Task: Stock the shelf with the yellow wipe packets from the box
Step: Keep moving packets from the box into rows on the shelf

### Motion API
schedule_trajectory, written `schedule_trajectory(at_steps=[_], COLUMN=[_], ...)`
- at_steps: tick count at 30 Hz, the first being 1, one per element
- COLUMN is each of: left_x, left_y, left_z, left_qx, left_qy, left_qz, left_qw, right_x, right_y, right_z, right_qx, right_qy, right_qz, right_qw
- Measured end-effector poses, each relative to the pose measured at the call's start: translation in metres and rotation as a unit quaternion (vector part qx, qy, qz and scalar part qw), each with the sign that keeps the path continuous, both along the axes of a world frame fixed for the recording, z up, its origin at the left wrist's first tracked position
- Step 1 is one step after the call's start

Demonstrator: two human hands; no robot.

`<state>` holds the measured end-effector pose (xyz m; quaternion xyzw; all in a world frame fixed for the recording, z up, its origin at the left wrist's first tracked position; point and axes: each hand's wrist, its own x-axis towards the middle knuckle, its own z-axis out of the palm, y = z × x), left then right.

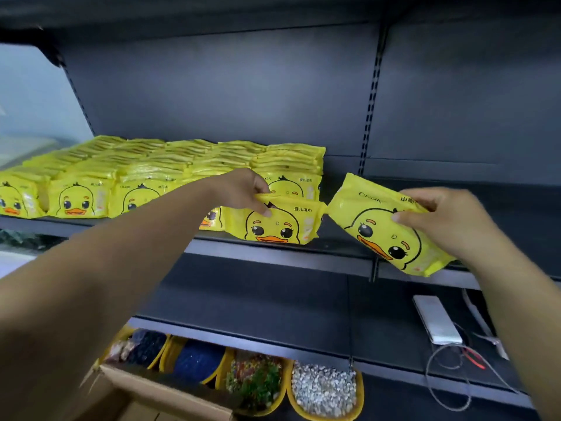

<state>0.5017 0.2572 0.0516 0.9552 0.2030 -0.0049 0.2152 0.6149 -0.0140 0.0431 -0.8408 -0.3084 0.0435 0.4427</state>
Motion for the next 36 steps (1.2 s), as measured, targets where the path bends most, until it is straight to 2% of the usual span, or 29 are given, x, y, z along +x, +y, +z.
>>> schedule_trajectory(at_steps=[5, 9, 15, 17, 21, 25, 29, 32, 34, 36], left_x=[0.057, 0.095, 0.115, 0.113, 0.087, 0.041, 0.0, -0.015, -0.023, -0.03], left_y=[0.039, 0.064, 0.099, 0.106, 0.119, 0.12, 0.115, 0.108, 0.099, 0.086], left_z=[-0.003, -0.02, -0.038, -0.04, -0.033, -0.041, -0.072, -0.1, -0.117, -0.123], left_qx=[0.043, 0.056, 0.129, 0.128, 0.082, 0.109, 0.132, 0.165, 0.182, 0.157], left_qy=[0.0, 0.007, -0.005, -0.017, -0.107, -0.259, -0.265, -0.234, -0.233, -0.24], left_qz=[-0.023, -0.072, -0.122, -0.129, -0.084, -0.005, 0.082, 0.135, 0.157, 0.188], left_qw=[0.999, 0.996, 0.984, 0.983, 0.987, 0.96, 0.952, 0.949, 0.942, 0.939], right_x=[0.026, 0.043, 0.058, 0.06, 0.06, 0.055, 0.043, 0.037, 0.034, 0.03], right_y=[0.021, 0.05, 0.102, 0.12, 0.16, 0.2, 0.225, 0.225, 0.219, 0.213], right_z=[0.005, 0.006, 0.001, -0.003, -0.011, -0.018, -0.03, -0.046, -0.06, -0.076], right_qx=[-0.019, -0.013, -0.087, -0.108, -0.203, -0.207, -0.194, -0.223, -0.194, -0.137], right_qy=[-0.012, 0.027, 0.035, 0.042, -0.007, -0.031, -0.096, -0.293, -0.359, -0.394], right_qz=[-0.015, 0.003, 0.053, 0.077, 0.15, 0.205, 0.19, 0.149, 0.126, 0.097], right_qw=[1.0, 1.0, 0.994, 0.99, 0.968, 0.956, 0.957, 0.918, 0.904, 0.904])
